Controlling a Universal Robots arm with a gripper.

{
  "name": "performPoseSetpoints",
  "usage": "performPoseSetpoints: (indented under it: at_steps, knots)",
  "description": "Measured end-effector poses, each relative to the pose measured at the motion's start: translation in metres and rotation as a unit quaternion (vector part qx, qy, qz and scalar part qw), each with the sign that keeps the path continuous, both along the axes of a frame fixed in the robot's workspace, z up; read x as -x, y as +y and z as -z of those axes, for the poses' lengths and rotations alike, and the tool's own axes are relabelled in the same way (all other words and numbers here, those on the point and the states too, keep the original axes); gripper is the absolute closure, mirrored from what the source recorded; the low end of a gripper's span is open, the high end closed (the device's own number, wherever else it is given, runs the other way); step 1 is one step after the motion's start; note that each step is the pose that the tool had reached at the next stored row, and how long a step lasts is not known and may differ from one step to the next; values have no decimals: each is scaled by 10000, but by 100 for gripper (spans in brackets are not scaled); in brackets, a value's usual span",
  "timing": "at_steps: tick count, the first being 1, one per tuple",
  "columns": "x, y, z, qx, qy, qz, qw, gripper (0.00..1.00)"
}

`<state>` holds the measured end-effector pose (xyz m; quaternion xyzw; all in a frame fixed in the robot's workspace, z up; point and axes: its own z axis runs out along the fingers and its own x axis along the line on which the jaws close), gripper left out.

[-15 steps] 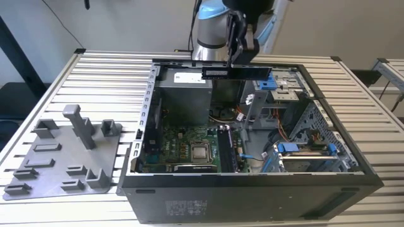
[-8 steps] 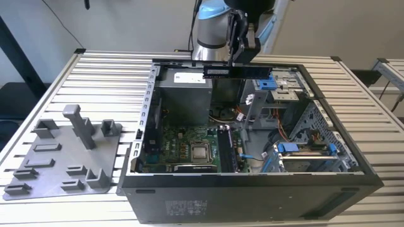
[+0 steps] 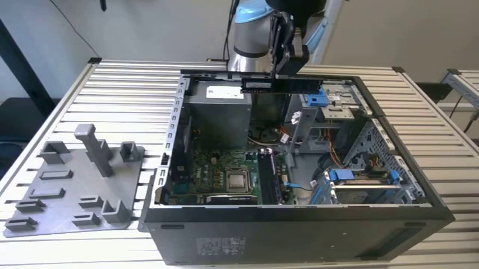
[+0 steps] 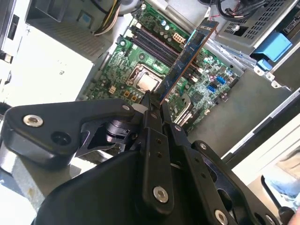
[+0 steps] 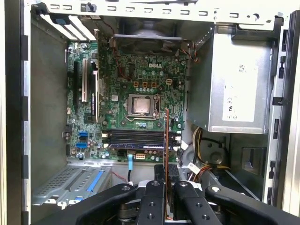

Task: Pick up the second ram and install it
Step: 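Insert the second ram into the second slot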

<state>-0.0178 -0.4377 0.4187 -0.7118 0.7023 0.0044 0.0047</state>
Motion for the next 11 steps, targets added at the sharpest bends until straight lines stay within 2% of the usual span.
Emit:
performPoseSetpoints:
  at_steps: [4, 11]
  knots:
    - [0, 0, 0, 0, 0, 58, 10000, 86]
    - [0, 0, 1, 0, 0, 391, 9992, 86]
